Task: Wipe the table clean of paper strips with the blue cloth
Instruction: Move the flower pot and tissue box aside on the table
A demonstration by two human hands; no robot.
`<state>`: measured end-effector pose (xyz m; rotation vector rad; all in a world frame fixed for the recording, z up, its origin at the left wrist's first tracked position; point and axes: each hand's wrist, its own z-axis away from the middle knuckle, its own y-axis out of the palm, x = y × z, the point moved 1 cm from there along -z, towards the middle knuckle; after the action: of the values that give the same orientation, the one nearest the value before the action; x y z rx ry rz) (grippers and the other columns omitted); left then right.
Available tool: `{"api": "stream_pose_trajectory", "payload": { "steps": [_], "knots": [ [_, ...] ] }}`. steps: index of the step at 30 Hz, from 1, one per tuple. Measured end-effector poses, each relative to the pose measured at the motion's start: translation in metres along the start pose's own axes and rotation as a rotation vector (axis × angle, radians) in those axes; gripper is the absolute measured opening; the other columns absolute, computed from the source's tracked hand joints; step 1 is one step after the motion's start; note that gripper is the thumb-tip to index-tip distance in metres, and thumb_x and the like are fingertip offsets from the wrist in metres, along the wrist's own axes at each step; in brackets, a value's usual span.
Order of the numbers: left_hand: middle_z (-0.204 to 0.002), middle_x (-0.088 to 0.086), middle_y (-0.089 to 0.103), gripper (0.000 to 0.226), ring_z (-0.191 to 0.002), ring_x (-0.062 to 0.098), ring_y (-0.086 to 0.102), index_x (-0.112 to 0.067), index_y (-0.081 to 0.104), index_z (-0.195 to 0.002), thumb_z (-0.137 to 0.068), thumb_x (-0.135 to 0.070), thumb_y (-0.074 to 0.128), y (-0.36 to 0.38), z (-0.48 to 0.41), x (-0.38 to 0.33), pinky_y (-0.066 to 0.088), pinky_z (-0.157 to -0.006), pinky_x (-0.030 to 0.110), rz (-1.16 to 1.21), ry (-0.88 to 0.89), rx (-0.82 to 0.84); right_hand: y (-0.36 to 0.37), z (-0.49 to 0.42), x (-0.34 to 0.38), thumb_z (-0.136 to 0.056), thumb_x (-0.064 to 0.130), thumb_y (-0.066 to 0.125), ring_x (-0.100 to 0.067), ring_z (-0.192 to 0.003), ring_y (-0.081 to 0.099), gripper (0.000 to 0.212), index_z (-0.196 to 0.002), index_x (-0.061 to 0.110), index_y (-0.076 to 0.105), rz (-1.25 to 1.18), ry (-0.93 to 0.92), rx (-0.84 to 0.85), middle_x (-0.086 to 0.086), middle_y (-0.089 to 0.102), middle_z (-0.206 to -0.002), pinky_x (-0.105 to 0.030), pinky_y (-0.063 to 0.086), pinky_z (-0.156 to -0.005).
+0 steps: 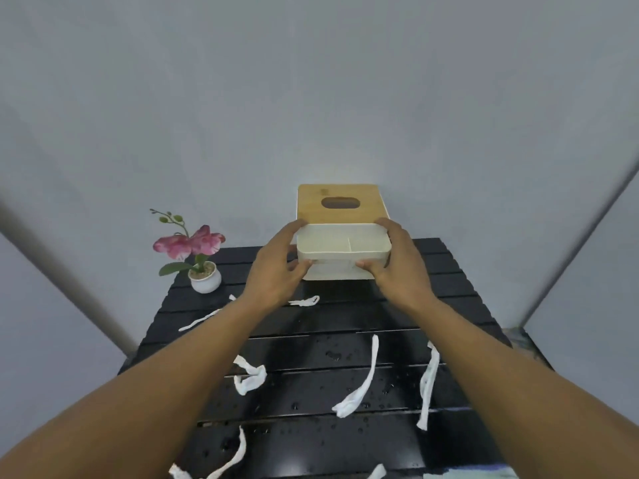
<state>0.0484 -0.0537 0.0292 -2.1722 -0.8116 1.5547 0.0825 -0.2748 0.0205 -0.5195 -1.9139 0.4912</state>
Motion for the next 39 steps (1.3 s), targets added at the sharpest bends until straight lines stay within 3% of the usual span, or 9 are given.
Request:
{"api": "stream_pose_trajectory", "payload": {
  "steps": [6, 10, 17, 24, 27, 31, 35, 37, 39],
  "knots": [
    [-0.118, -0.011, 0.055, 0.060, -0.097, -0.006, 0.056, -0.028, 0.040, -0.138, -0.087, -0.015, 0.068, -0.053, 0.021, 0.039, 0.043, -0.071, 0.000, 0.017, -0.037, -0.053, 0.054, -0.003, 0.043, -0.080, 0.023, 0.072, -0.017, -0.109, 0.050, 0.064, -0.132, 0.035, 0.035, 0.022, -0.037, 0.087, 0.002, 0.046, -0.129, -0.025, 0.039, -0.083],
    [-0.123, -0.011, 0.054, 0.058, -0.104, 0.003, 0.055, -0.028, 0.041, -0.136, -0.086, -0.013, 0.068, -0.064, 0.021, 0.060, 0.041, -0.071, -0.002, 0.027, -0.050, -0.028, 0.076, -0.001, 0.049, -0.082, 0.023, 0.071, -0.018, -0.112, 0.050, 0.064, -0.132, 0.035, 0.034, 0.048, -0.025, 0.103, 0.001, 0.046, -0.131, -0.026, 0.039, -0.085],
    [-0.118, -0.018, 0.052, 0.059, -0.098, -0.008, 0.054, -0.030, 0.042, -0.134, -0.084, -0.015, 0.070, -0.059, 0.026, 0.088, 0.041, -0.072, -0.001, 0.035, -0.072, -0.027, 0.091, 0.008, 0.045, -0.083, 0.025, 0.071, -0.020, -0.118, 0.048, 0.064, -0.134, 0.032, 0.035, 0.078, -0.019, 0.126, 0.000, 0.045, -0.135, -0.035, 0.042, -0.097],
    [-0.122, -0.021, 0.049, 0.063, -0.107, 0.002, 0.056, -0.036, 0.035, -0.140, -0.088, -0.015, 0.065, -0.055, 0.029, 0.094, 0.047, -0.087, 0.020, 0.003, -0.096, -0.033, 0.095, 0.009, 0.040, -0.082, 0.030, 0.072, -0.018, -0.119, 0.047, 0.068, -0.136, 0.035, 0.032, 0.054, -0.008, 0.140, 0.002, 0.042, -0.137, -0.039, 0.046, -0.099],
    [-0.125, -0.021, 0.047, 0.071, -0.112, 0.006, 0.056, -0.038, 0.029, -0.143, -0.087, -0.012, 0.065, -0.056, 0.030, 0.092, 0.047, -0.090, 0.021, -0.002, -0.113, 0.000, 0.092, 0.009, 0.038, -0.081, 0.031, 0.073, -0.019, -0.123, 0.046, 0.074, -0.138, 0.039, 0.028, 0.029, 0.004, 0.188, 0.002, 0.040, -0.140, -0.040, 0.047, -0.100],
    [-0.123, -0.025, 0.047, 0.093, -0.107, 0.006, 0.056, -0.055, 0.013, -0.141, -0.081, -0.013, 0.070, -0.058, 0.039, 0.076, 0.048, -0.083, 0.024, -0.060, -0.084, 0.011, 0.080, 0.016, 0.039, -0.076, 0.030, 0.077, -0.022, -0.125, 0.048, 0.093, -0.142, 0.051, 0.014, 0.004, 0.009, 0.240, 0.001, 0.038, -0.143, -0.048, 0.048, -0.099],
    [-0.129, -0.025, 0.052, 0.092, -0.102, 0.005, 0.055, -0.055, 0.014, -0.140, -0.078, -0.019, 0.070, -0.060, 0.058, 0.054, 0.047, -0.077, 0.023, -0.104, -0.024, -0.054, 0.055, 0.030, 0.039, -0.073, 0.043, 0.076, -0.020, -0.124, 0.049, 0.097, -0.137, 0.061, 0.007, 0.104, -0.040, 0.241, 0.002, 0.037, -0.146, -0.047, 0.049, -0.097],
    [-0.138, -0.018, 0.050, 0.087, -0.113, 0.012, 0.055, -0.048, 0.017, -0.144, -0.079, -0.022, 0.070, -0.056, 0.070, 0.040, 0.050, -0.086, 0.033, -0.105, -0.045, -0.046, 0.037, 0.042, 0.038, -0.069, 0.055, 0.072, -0.020, -0.124, 0.049, 0.093, -0.137, 0.060, 0.009, 0.117, -0.016, 0.267, 0.003, 0.038, -0.145, -0.048, 0.049, -0.096],
    [-0.150, -0.008, 0.040, 0.083, -0.131, 0.019, 0.043, -0.034, 0.019, -0.149, -0.084, -0.027, 0.069, -0.048, 0.084, 0.023, 0.039, -0.103, 0.036, -0.160, -0.078, -0.016, 0.016, 0.056, 0.037, -0.063, 0.064, 0.068, -0.017, -0.122, 0.050, 0.092, -0.138, 0.058, 0.015, 0.089, 0.054, 0.292, 0.005, 0.041, -0.143, -0.045, 0.048, -0.097]
  ]
}}
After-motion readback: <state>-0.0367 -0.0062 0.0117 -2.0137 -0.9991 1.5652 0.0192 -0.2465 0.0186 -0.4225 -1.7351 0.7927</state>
